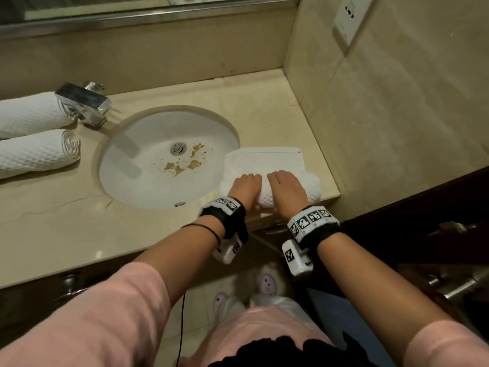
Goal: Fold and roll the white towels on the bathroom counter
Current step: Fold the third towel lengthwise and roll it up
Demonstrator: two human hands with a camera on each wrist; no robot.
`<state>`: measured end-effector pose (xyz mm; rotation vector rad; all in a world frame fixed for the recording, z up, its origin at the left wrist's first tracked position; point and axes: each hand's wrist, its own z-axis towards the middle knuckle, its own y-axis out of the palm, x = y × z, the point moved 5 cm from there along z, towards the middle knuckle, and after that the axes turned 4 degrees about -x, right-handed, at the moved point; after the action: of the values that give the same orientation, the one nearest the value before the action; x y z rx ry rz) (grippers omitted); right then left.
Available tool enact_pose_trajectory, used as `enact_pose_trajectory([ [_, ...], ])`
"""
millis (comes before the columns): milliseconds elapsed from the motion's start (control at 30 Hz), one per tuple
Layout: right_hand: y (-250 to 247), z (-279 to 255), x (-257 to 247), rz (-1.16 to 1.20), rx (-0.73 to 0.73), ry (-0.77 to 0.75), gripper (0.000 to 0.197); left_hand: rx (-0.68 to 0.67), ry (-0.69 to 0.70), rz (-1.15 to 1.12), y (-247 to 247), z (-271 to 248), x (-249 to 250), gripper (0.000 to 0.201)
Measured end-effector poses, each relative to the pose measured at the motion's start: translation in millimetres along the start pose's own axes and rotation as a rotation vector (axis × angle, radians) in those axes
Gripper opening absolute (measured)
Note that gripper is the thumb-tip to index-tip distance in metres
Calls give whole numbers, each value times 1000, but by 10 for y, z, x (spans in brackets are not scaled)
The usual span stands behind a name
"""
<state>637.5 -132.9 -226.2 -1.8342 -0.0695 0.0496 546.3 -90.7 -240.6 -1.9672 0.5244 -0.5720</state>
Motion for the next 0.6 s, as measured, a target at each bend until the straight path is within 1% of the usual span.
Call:
enact_pose_trajectory([
  [33, 45, -48, 12, 27, 33, -1, 69, -20, 16, -43, -28, 21, -38, 52],
  [67, 67, -83, 28, 59, 66, 1, 75, -36, 30, -83, -52, 39, -65, 54],
  [100, 53, -90, 37, 87, 94, 7, 71, -46, 39, -119, -70, 46, -90, 54],
  [167, -24, -51, 54, 117, 99, 26, 48, -51, 55, -179, -83, 60, -119, 56],
  [200, -75, -5, 50, 99, 69, 31, 38, -48, 64, -200, -88, 66, -136, 57],
  [233, -130, 48, 44, 67, 14, 33, 33, -50, 70, -216, -97, 67, -150, 58],
  [333, -239, 146, 42, -25, -184, 34, 34, -82, 85, -222, -135, 48, -162, 62],
  [400, -253, 154, 63, -31, -259, 41, 38, -93, 88, -172, -135, 9, -122, 67],
  [467, -239, 153, 79, -23, -298, 53, 38, -38, 89, -53, -107, -67, -37, 70],
  [533, -231, 166, 85, -26, -323, 57, 35, 48, 81, 87, -42, -162, 70, 64],
  [600, -226, 181, 90, -28, -355, 68, 30, 106, 29, 171, 40, -260, 160, 53],
])
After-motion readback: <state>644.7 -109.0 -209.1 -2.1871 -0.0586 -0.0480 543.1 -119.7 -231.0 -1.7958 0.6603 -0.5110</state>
